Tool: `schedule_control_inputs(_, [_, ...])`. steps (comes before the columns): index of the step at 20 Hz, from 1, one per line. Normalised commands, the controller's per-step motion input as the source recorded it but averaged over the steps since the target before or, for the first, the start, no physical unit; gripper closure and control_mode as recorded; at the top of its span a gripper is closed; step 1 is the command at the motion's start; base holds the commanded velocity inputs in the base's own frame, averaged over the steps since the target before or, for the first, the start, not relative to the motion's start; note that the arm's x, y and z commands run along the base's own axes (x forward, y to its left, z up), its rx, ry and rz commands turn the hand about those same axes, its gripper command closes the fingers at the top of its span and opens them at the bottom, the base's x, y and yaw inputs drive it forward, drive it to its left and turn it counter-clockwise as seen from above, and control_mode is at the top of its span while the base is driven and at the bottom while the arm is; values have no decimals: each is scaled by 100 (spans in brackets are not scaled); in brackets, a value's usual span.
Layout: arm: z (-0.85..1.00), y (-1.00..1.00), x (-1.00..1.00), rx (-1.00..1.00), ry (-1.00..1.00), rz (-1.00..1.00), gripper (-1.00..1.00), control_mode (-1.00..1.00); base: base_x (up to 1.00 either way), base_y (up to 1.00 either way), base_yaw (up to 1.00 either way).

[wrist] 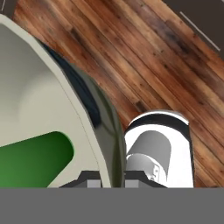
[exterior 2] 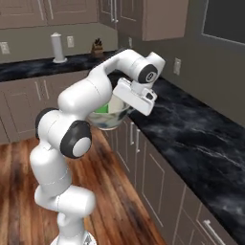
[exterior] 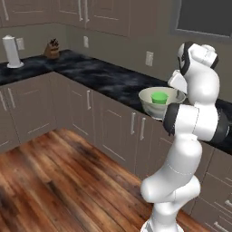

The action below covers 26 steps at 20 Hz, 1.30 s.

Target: Place the cup inside the bowl on the dining table and move the bowl to any counter.

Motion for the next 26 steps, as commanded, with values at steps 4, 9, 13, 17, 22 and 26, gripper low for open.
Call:
schedule_control_inputs(4, [0,0,0,0,0,0,100,100,-3,3,-32])
schedule_control_inputs(9, [0,0,0,0,0,0,100,100,-4,5,-32])
schedule_control_inputs(13, [0,0,0,0,0,0,100,100,-9,0,-34])
schedule_control_inputs(17, [0,0,0,0,0,0,100,100,0,0,-37])
schedule_control_inputs(22, [0,0,0,0,0,0,100,100,0,1,-37])
schedule_control_inputs(26, [0,0,0,0,0,0,100,100,0,15,-32])
